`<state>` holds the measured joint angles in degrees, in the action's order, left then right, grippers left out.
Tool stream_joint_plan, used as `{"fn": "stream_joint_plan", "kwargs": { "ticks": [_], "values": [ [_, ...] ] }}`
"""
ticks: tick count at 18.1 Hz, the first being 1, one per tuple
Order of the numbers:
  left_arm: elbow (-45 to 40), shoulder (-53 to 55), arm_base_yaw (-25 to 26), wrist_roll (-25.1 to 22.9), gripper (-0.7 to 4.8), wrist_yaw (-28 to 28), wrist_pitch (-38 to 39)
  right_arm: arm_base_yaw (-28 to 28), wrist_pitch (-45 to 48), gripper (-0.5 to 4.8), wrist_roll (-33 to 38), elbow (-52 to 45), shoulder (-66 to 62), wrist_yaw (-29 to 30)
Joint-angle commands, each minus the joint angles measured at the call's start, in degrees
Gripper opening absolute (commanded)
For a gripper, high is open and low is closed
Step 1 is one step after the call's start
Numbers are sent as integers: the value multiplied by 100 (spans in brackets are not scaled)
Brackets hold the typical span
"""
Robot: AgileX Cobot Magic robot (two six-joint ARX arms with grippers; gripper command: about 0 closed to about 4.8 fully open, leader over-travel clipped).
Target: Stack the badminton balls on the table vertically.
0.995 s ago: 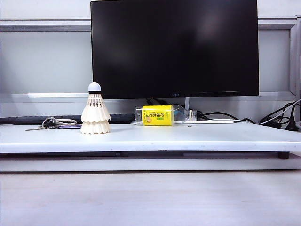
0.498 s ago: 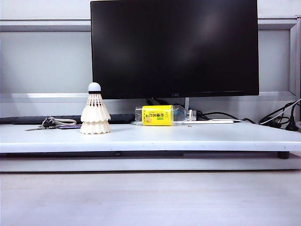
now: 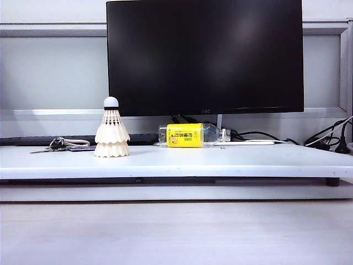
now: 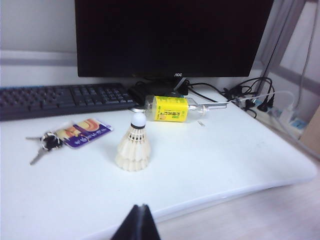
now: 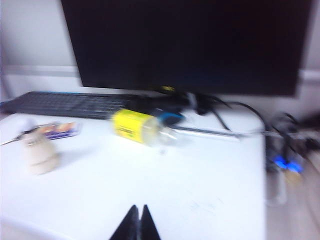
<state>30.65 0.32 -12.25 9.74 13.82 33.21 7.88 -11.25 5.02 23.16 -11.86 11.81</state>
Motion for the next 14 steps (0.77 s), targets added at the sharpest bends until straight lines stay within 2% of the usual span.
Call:
{"fn": "stream_joint_plan", "kwargs": {
  "ticks": [1, 2, 5, 9, 14],
  "values": [
    [-77, -22, -2, 295, -6, -13, -72, -4, 9, 17, 232, -415, 273, -861],
    [-175, -22, -2, 293, -6, -13, -120, -4, -94, 17, 236, -634, 286, -1147],
    [-708, -22, -2, 295, -6, -103, -560, 4, -271, 18, 249, -1084, 289, -1191],
    [-1414, -24, -2, 428, -6, -125, -1167, 7, 605, 18, 140, -1462, 293, -1169],
    [-2218, -24, -2, 422, -6, -118, -2793, 11, 1753, 17, -232, -1978, 415, -850]
  ]
}}
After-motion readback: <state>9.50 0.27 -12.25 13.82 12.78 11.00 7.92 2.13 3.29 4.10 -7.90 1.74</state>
